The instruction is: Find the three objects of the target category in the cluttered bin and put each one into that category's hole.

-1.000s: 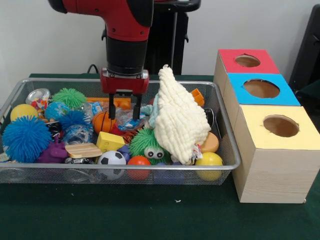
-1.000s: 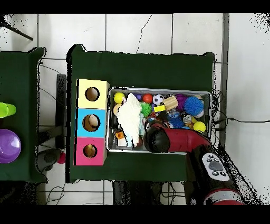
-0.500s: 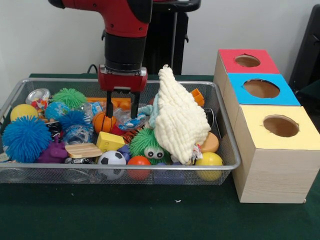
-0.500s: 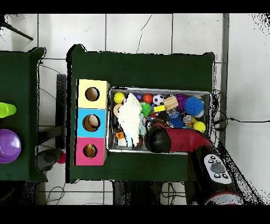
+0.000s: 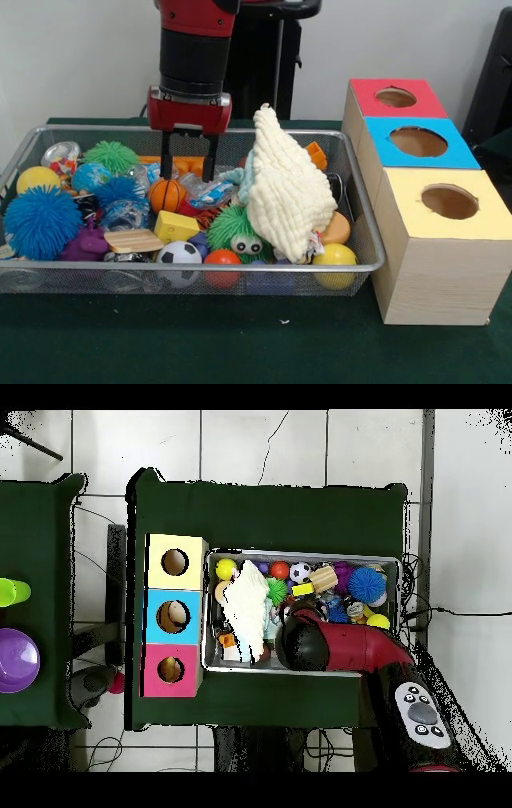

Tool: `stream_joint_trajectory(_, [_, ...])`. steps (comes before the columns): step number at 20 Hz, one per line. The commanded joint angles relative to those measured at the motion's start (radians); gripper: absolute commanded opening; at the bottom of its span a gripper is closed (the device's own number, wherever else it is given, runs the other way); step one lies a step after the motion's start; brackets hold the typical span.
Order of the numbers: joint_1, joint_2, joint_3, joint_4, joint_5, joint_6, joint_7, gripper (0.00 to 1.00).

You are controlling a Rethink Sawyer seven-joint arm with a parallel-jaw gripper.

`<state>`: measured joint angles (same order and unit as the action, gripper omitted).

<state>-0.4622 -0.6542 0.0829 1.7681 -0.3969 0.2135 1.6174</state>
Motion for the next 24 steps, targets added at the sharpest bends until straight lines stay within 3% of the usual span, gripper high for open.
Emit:
stream_joint_trajectory(1, [0.007,-0.013,0.056,0.008,0.054,0.041,0.134,1.0])
stream_joint_trajectory(12, [0.016,-0.008,0.06,0.002,0.083,-0.01,0.151,1.0])
stream_joint_trajectory(24, [0.082,0.036,0.011,-0.011,0.095,-0.054,0.196,1.0])
